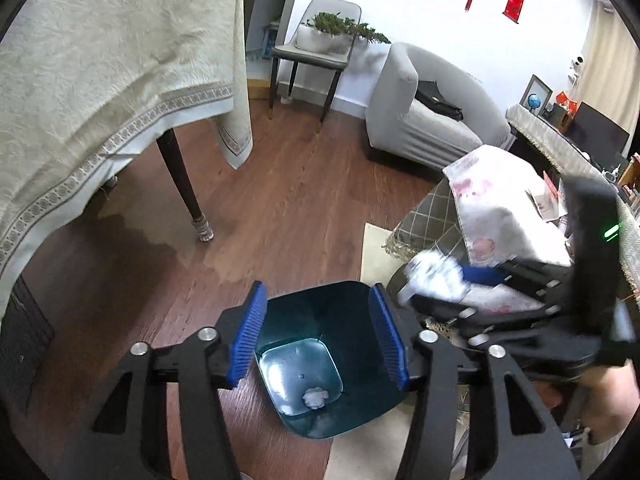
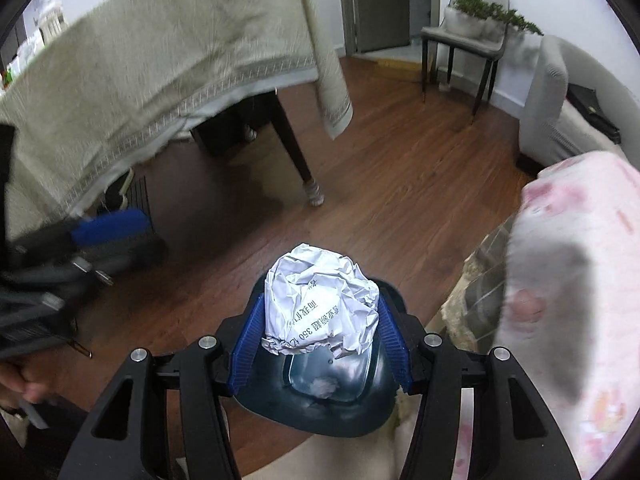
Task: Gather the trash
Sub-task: 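Carry both balls over the teal bin and open the left tool while the right tool opens too, then move both open tools back from the bin to the table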
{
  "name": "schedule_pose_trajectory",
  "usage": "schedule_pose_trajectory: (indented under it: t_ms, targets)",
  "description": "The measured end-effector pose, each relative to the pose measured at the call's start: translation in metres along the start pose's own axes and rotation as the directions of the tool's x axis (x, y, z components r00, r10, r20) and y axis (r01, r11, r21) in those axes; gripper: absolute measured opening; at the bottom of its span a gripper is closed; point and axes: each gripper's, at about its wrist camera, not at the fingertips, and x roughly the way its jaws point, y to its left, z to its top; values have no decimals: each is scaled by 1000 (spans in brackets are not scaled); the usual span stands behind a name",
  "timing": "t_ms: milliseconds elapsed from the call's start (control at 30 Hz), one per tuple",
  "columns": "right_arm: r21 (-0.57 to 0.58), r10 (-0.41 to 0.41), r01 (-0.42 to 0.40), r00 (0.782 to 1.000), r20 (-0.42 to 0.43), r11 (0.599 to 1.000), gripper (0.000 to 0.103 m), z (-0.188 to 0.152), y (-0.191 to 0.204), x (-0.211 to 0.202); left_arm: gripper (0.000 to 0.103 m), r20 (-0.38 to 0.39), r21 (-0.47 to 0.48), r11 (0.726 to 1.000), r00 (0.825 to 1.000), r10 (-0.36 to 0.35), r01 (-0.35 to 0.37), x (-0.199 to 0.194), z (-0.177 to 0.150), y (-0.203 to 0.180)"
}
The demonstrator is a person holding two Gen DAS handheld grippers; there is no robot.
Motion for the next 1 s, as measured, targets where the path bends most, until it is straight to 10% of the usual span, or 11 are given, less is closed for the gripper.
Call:
schedule_pose_trajectory:
  t_ms: [567, 1000]
  targets:
    - [-33, -29, 25, 993, -111, 999, 73, -18, 10, 26, 49, 72, -8, 999, 997, -34, 35, -29, 17, -4]
    - [-20, 48, -48, 998, 38, 999, 69, -8, -5, -40, 57, 170, 84, 995, 983, -65, 51, -48, 32, -52]
